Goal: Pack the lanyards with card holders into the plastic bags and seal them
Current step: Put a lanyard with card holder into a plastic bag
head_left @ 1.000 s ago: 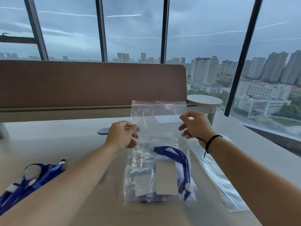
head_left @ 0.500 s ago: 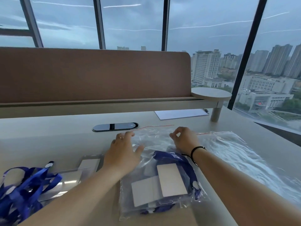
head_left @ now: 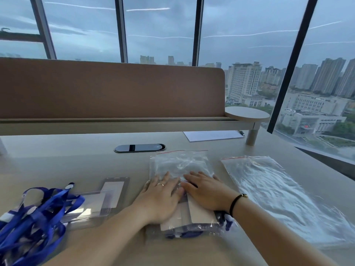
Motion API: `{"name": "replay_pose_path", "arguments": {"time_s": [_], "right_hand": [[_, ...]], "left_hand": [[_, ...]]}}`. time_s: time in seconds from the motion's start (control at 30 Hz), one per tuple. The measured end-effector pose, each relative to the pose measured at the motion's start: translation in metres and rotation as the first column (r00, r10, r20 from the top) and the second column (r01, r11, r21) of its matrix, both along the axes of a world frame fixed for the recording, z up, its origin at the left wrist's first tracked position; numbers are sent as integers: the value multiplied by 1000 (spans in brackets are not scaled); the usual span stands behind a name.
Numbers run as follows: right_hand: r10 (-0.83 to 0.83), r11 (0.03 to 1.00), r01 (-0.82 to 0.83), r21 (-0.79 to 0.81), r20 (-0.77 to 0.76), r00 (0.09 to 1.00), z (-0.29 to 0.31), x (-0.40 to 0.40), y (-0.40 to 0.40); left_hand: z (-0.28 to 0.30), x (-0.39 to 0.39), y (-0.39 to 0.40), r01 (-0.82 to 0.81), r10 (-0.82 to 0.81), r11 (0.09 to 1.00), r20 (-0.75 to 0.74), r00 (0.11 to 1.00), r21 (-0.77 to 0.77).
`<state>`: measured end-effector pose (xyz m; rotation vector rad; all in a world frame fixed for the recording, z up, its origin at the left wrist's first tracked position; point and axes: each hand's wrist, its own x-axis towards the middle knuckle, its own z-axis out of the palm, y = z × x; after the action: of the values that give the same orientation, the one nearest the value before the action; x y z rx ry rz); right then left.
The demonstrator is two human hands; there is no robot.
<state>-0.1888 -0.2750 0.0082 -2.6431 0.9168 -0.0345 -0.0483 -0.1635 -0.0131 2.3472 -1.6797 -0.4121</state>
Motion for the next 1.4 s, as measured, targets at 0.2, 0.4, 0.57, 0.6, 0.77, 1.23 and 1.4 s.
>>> {"name": "replay_pose_path", "arguments": {"time_s": [0.2,0.4,0.57,0.6,0.77,1.23,1.4], "right_hand": [[-42,999,42,4,-50,998,-15,1,-1],[-36,999,34,-20,-78,996,-18,1,0],[-39,998,34,-53,-104,994,-8,2,2],[-45,996,38,-82,-78,996,-4,2,4],[-49,980,84,-180,189,981,16,6,30],[254,965,-240,-104,155,955,11,109,158],[246,967,-236,-94,116,962,-14,131,179]], "left_hand": [[-5,0,1,-19,18,1000,21,1000,22],[-3,-1,3,-19,18,999,22,1000,31],[6,-2,12,-32,25,997,-96,995,-69],[9,-3,18,-54,29,988,-173,985,-142],[17,8,63,-151,37,929,-320,947,-339],[31,102,213,-332,285,831,-171,943,-446],[24,119,241,-274,262,864,-88,961,-423]]}}
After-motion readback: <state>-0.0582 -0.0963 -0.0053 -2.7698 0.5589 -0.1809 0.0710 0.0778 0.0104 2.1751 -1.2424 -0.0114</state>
